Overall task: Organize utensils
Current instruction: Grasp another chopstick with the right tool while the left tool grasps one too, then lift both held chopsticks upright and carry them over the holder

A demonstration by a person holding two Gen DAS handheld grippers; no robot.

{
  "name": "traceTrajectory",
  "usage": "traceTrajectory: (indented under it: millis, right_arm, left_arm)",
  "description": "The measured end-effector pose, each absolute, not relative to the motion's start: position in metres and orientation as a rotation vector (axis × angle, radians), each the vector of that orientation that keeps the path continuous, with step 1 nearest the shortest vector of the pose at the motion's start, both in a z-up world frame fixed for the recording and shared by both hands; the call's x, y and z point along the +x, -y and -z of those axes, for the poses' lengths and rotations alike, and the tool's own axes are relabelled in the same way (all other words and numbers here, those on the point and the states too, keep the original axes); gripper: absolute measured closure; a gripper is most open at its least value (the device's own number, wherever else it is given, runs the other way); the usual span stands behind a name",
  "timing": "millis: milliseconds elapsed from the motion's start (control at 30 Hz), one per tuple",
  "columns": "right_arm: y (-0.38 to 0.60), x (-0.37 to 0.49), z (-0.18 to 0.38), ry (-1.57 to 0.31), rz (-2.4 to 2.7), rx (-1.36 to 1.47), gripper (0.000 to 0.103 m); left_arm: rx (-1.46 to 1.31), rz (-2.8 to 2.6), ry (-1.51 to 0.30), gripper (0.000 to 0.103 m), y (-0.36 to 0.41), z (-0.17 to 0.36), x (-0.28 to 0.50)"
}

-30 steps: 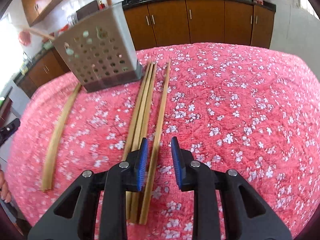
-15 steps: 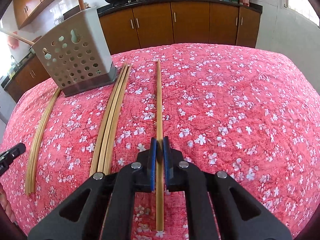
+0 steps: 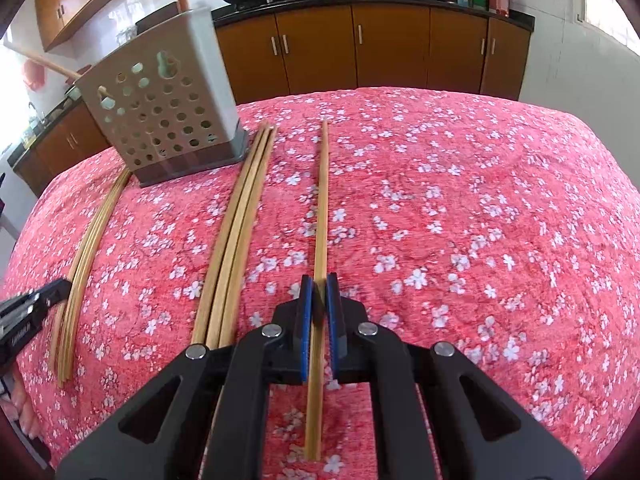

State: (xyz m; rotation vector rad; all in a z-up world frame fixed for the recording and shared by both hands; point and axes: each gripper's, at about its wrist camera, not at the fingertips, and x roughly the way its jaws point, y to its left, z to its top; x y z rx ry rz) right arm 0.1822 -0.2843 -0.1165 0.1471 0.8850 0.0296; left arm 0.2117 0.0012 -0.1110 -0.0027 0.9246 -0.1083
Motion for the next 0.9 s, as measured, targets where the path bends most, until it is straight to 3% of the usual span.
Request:
traceTrajectory:
  millis: [900]
  right_arm:
    - [0.294,0.178,0.119,-0.859,0.004,0.17,0.095]
  left_arm:
    - [-0.049,0.068,-0.893,0.092,-0.044,0.113,0.215]
